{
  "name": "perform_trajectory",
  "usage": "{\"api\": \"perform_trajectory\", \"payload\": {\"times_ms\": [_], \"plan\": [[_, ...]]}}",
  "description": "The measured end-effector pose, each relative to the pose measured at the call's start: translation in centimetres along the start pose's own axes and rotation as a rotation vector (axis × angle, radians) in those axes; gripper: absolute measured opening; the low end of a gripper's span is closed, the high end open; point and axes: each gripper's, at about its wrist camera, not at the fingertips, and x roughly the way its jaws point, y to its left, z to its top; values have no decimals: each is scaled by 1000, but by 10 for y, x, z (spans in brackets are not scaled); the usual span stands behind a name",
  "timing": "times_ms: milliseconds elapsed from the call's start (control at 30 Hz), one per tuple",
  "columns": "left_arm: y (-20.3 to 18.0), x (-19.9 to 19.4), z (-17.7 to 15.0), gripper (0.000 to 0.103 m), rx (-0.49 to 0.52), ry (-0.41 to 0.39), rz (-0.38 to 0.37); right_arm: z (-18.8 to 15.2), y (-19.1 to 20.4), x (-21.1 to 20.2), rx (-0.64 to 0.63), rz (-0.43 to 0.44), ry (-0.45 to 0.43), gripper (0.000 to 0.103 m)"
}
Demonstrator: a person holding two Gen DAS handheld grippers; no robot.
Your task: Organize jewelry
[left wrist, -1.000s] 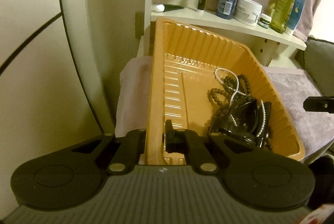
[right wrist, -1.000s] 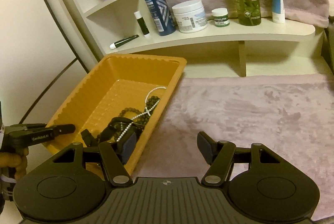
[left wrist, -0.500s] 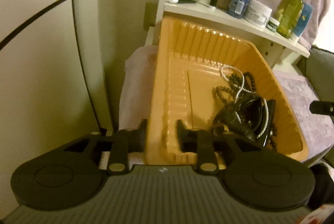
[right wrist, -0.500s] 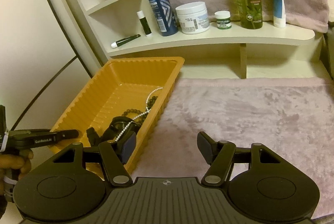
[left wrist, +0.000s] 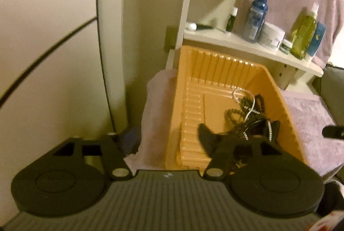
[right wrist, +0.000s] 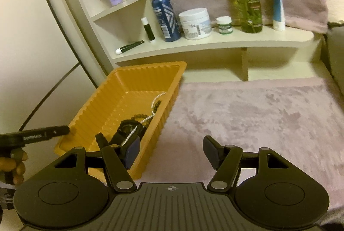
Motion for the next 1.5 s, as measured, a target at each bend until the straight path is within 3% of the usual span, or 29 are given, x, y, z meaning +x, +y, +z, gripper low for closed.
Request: {"api": "perform_trajectory", "payload": {"times_ms": [167, 400, 667, 900, 1500], "plan": [[-21, -31, 0, 90, 23, -43, 12, -6, -5, -18, 41, -21, 17, 71], [-67, -59, -19, 102, 86, -37, 8, -12, -11, -47, 53, -90, 35, 81], [-111, -78, -42, 103, 88, -12, 2, -25, -12, -76, -14, -148, 46, 87], [-136, -85, -56, 102, 86, 50, -5, -37, -23, -88, 3, -157, 79, 87], [-167, -92, -72, 102, 135, 79, 1, -57, -14, -108, -23, -180, 81, 87]]}}
